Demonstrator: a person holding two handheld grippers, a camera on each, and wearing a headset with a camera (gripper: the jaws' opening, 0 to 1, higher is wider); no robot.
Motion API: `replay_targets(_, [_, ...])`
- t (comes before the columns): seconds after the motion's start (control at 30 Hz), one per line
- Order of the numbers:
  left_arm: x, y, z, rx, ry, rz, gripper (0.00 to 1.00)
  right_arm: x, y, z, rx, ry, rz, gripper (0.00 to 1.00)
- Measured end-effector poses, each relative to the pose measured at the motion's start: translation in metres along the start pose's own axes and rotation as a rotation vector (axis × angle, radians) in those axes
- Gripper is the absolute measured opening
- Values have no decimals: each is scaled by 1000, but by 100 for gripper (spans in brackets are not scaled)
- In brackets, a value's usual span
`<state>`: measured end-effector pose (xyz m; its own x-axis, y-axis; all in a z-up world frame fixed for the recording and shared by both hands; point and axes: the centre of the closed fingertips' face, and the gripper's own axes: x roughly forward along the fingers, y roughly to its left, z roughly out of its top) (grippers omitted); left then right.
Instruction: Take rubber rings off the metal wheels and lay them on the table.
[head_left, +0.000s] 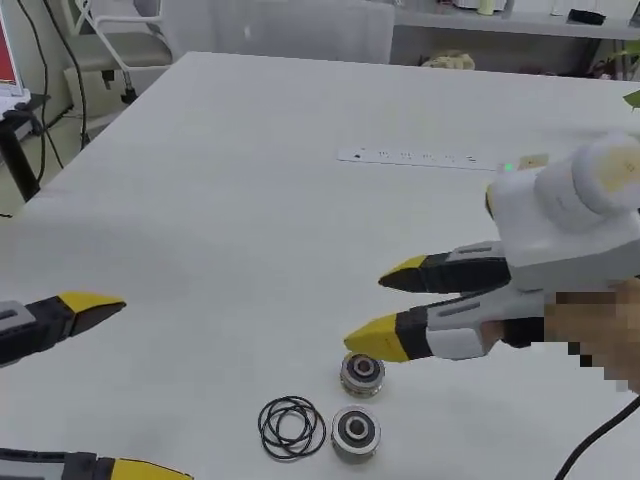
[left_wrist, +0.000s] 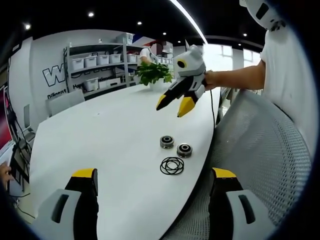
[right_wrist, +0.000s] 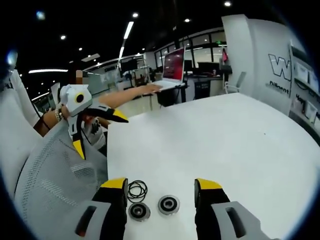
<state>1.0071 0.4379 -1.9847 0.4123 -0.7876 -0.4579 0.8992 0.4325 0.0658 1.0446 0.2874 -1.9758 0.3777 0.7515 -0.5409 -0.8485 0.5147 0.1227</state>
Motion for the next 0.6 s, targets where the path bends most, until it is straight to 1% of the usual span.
replay_targets(0.07, [0,0,0,1,2,1,90,-7,1,0,-4,-9,4,55])
replay_targets(0.17, [0,0,0,0,1,2,91,-17,0,2,-12,-38,-9,61])
replay_targets(0.33, [-2,1,1,-1,-4,7,91,-33,0,6,-13,-113,-25,66])
replay_targets(0.4, [-2,2,1,-3,-5,9,91,-40,0,9,-16,-164,-32,70])
replay_targets(0.43, [-2,2,1,-4,-5,9,91,-43,0,10,-6,-189,-34,73])
replay_targets(0.5, [-3,2,0,-5,-2,10,91,-48,0,10,3,-212,-37,76])
replay_targets(0.6, [-4,2,0,-6,-1,14,92,-56,1,8,-7,-236,-53,80])
